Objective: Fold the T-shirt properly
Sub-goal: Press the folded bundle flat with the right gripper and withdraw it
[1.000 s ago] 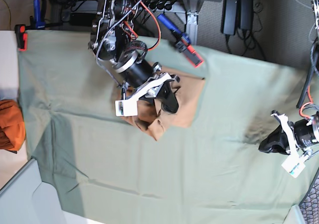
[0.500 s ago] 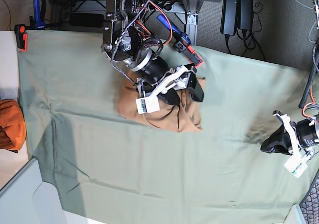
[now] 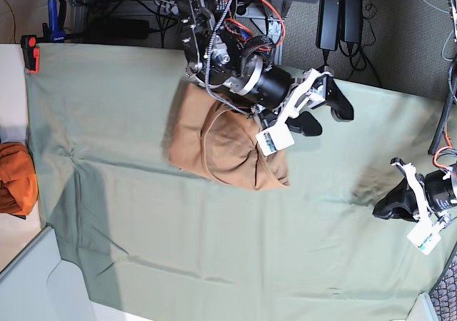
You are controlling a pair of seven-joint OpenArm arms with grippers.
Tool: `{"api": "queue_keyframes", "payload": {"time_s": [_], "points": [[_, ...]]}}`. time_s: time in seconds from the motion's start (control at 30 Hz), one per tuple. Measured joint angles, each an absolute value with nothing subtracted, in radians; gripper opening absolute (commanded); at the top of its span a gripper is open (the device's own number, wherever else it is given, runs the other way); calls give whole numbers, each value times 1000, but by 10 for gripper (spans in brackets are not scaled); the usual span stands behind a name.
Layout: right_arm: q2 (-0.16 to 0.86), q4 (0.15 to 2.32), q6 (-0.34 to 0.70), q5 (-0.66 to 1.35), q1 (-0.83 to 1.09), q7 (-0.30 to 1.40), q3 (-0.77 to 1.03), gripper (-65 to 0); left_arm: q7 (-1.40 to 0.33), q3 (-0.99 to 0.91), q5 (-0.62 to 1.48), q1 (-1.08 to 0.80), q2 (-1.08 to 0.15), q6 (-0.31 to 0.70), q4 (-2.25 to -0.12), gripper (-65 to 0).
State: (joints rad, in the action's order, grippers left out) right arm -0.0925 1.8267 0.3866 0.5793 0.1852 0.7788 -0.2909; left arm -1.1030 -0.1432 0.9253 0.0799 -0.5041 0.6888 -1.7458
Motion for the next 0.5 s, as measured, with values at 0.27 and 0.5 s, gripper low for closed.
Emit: {"api": "queue_keyframes", "payload": {"time_s": [0.27, 0.5], "points": [[-97, 1857, 387, 421, 133, 721, -255, -650, -1103, -143, 947, 80, -504, 689, -1746, -650], [-97, 1858, 387, 456, 90, 719, -194, -650, -1099, -143, 952, 80, -504, 689, -1746, -650]]}}
